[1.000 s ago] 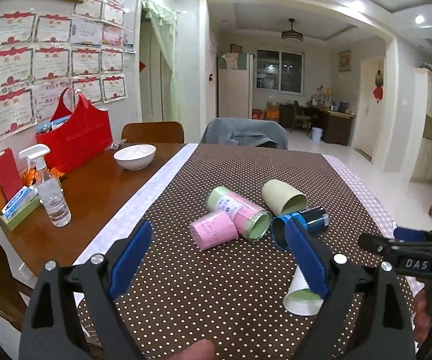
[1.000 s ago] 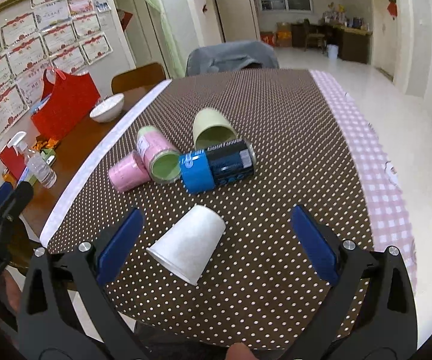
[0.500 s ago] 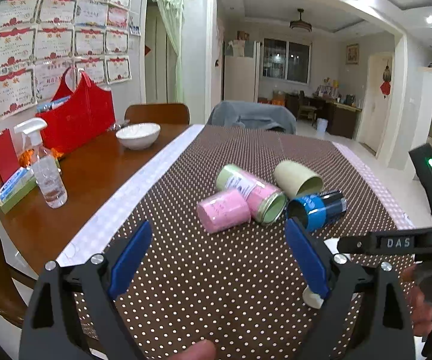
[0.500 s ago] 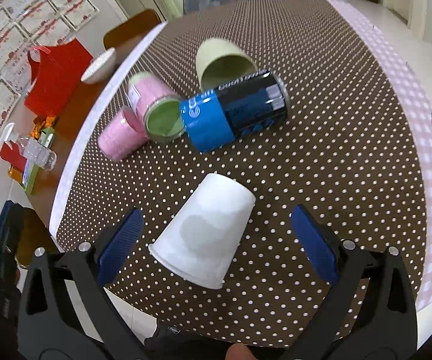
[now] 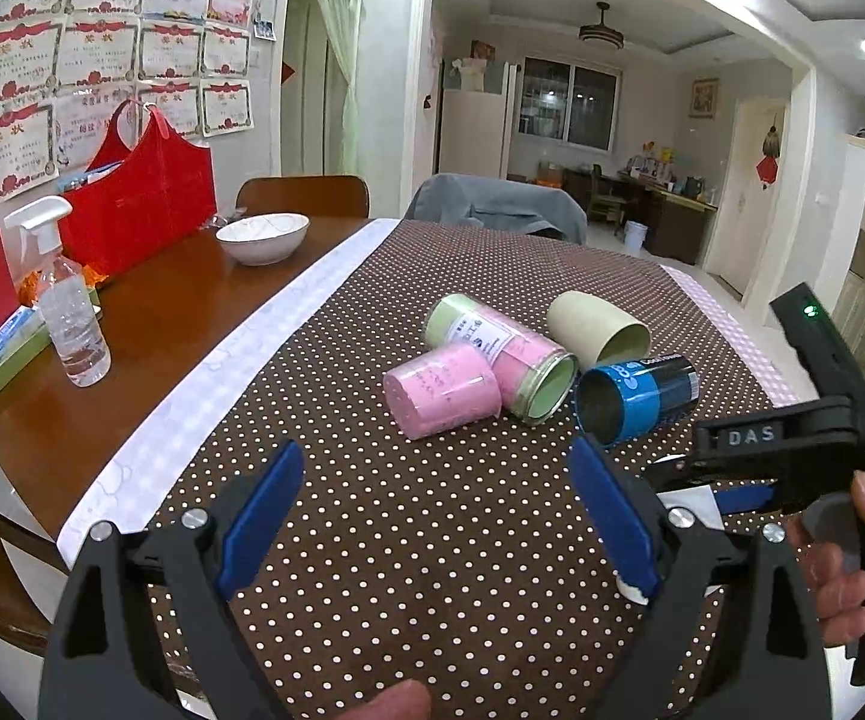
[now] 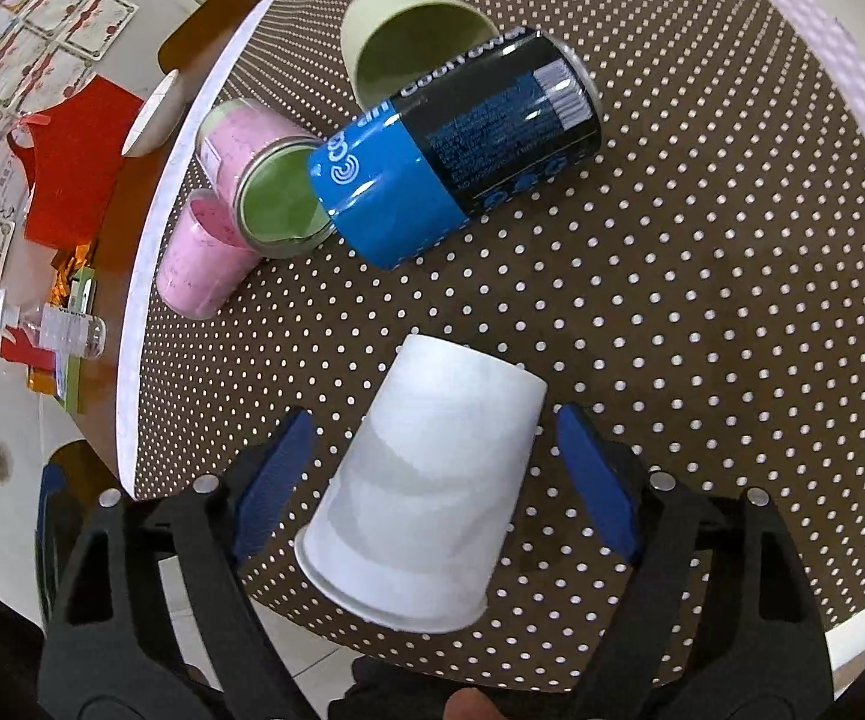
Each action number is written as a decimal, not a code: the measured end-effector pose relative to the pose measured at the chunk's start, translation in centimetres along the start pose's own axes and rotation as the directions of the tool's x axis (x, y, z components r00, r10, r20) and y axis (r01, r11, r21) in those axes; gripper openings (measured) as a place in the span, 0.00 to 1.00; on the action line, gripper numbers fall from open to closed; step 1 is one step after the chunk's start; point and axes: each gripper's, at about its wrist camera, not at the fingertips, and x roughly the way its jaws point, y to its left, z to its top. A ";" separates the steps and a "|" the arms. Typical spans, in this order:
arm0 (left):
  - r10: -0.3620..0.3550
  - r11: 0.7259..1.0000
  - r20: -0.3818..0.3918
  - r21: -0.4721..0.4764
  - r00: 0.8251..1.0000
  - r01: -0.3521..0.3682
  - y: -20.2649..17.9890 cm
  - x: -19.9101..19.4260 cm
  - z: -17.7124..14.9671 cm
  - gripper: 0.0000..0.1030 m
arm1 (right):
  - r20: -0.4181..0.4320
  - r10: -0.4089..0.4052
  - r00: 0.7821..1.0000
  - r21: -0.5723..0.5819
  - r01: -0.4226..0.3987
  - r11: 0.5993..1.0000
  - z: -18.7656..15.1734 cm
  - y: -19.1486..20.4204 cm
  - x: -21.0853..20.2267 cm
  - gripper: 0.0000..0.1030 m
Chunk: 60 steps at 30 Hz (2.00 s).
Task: Flip cup upside down
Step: 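Move the right gripper down and close it on the upside-down white cup, then lift the white cup with the right gripper and set it down rim-down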
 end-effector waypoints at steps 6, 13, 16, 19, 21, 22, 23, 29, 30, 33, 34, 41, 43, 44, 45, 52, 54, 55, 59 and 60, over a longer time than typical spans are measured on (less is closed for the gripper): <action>-0.002 1.000 -0.001 -0.003 1.000 0.002 0.1 0.0 0.1 0.86 | -0.050 -0.017 0.999 0.019 0.018 1.000 1.0 0.2 1.5 0.67; 0.000 1.000 0.004 -0.002 1.000 0.000 0.0 -0.3 0.3 0.86 | -0.082 0.039 0.996 -0.023 -0.041 0.999 1.3 0.8 2.1 0.60; -0.001 1.000 0.007 -0.002 1.000 0.001 -0.1 -0.4 0.4 0.86 | -0.040 0.094 0.995 -0.034 -0.096 0.995 0.7 0.7 1.0 0.59; -0.006 1.000 0.004 0.005 1.000 0.006 -0.5 -0.5 0.4 0.86 | 0.004 0.153 0.988 -0.040 -0.153 0.987 0.1 0.5 -0.2 0.59; -0.013 1.000 0.005 0.007 1.000 0.013 -0.8 -0.7 0.4 0.86 | 0.029 0.187 0.982 -0.041 -0.186 0.982 -0.2 0.3 -0.8 0.58; -0.013 1.000 0.006 0.008 1.000 0.013 -0.8 -0.8 0.5 0.86 | 0.049 0.198 0.979 -0.046 -0.196 0.979 -0.3 0.2 -1.2 0.58; -0.013 1.000 0.007 0.010 1.000 0.013 -0.9 -0.9 0.5 0.86 | 0.073 0.208 0.975 -0.058 -0.204 0.977 -0.4 0.2 -1.6 0.58; 0.005 1.000 0.024 0.000 1.000 -0.005 -0.6 -1.7 1.1 0.86 | 0.290 0.208 0.934 -0.206 -0.151 0.967 -2.0 0.9 -5.2 0.58; 0.008 1.000 0.027 -0.004 1.000 -0.008 -0.5 -1.8 1.2 0.86 | 0.367 0.196 0.909 -0.256 -0.104 0.961 -2.7 1.5 -6.0 0.58; 0.021 1.000 0.034 -0.017 0.999 -0.021 0.0 -2.1 1.5 0.86 | 0.519 0.135 0.844 -0.334 0.055 0.941 -4.4 2.9 -6.2 0.59; 0.026 0.999 0.035 -0.023 0.999 -0.025 0.2 -2.1 1.5 0.86 | 0.570 0.111 0.814 -0.357 0.124 0.926 -5.1 3.4 -5.9 0.59; 0.042 0.998 0.034 -0.040 0.999 -0.041 0.8 -2.2 1.8 0.86 | 0.659 0.054 0.750 -0.368 0.260 0.893 -6.0 4.4 -2.8 0.59; 0.042 0.998 0.035 -0.041 0.998 -0.041 0.8 -2.3 1.7 0.86 | 0.658 0.047 0.751 -0.367 0.266 0.891 -5.9 4.4 -2.2 0.59; 0.043 0.998 0.035 -0.042 0.998 -0.041 0.8 -2.2 1.7 0.86 | 0.658 0.045 0.752 -0.370 0.270 0.889 -5.8 4.5 -1.9 0.59; 0.043 0.998 0.034 -0.042 0.999 -0.041 0.8 -2.2 1.8 0.86 | 0.657 0.046 0.753 -0.372 0.271 0.888 -5.7 4.7 -1.8 0.59; 0.042 0.998 0.031 -0.042 0.999 -0.041 0.8 -2.1 1.7 0.86 | 0.642 0.039 0.766 -0.394 0.285 0.874 -5.6 5.6 -1.0 0.59; 0.042 0.998 0.030 -0.043 0.999 -0.041 0.8 -2.1 1.7 0.86 | 0.636 0.037 0.771 -0.400 0.288 0.870 -5.7 5.6 -0.7 0.59; 0.041 0.998 0.029 -0.043 0.999 -0.040 0.8 -2.1 1.7 0.86 | 0.629 0.035 0.776 -0.405 0.289 0.867 -5.8 5.6 -0.5 0.59; 0.039 0.999 0.026 -0.039 0.999 -0.038 0.7 -2.0 1.7 0.86 | 0.630 0.026 0.776 -0.420 0.312 0.852 -6.3 5.7 -0.1 0.59; 0.039 0.999 0.027 -0.038 0.999 -0.038 0.6 -2.0 1.7 0.86 | 0.631 0.024 0.775 -0.426 0.321 0.846 -6.5 5.7 -0.1 0.59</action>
